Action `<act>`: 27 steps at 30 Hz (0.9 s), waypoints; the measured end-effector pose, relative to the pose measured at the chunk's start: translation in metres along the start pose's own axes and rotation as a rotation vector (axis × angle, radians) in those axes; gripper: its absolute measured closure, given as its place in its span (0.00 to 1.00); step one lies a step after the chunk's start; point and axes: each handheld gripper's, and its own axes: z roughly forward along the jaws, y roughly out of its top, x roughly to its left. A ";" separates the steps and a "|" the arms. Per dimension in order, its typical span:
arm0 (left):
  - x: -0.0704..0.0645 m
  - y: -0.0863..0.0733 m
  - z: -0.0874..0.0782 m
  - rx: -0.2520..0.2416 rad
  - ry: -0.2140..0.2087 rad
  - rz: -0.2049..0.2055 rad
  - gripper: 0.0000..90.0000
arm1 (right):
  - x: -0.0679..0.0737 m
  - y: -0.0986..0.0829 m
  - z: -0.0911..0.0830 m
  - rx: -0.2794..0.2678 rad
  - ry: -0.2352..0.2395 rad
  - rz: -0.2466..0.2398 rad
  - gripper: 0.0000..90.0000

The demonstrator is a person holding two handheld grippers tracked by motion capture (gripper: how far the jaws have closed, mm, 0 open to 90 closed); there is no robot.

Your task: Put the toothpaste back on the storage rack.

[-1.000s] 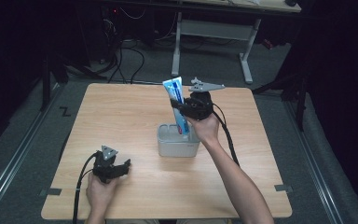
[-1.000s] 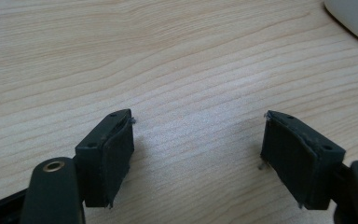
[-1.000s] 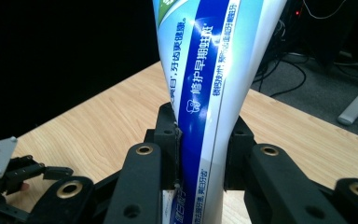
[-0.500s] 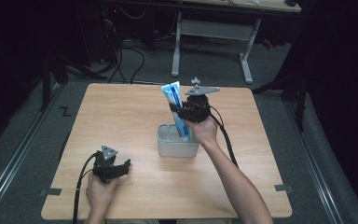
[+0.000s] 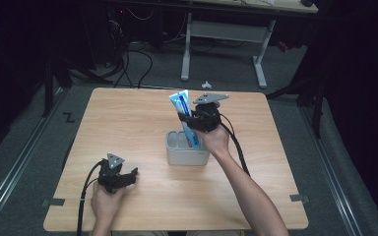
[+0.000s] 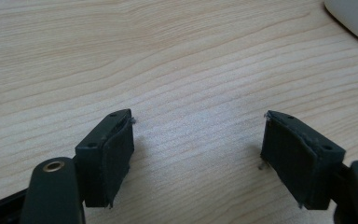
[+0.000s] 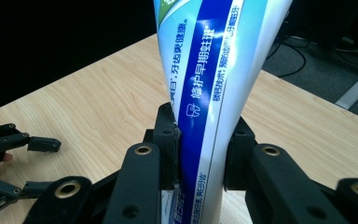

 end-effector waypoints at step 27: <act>0.000 0.000 0.000 0.004 -0.002 0.001 0.28 | 0.003 -0.008 -0.003 0.044 -0.001 -0.036 0.80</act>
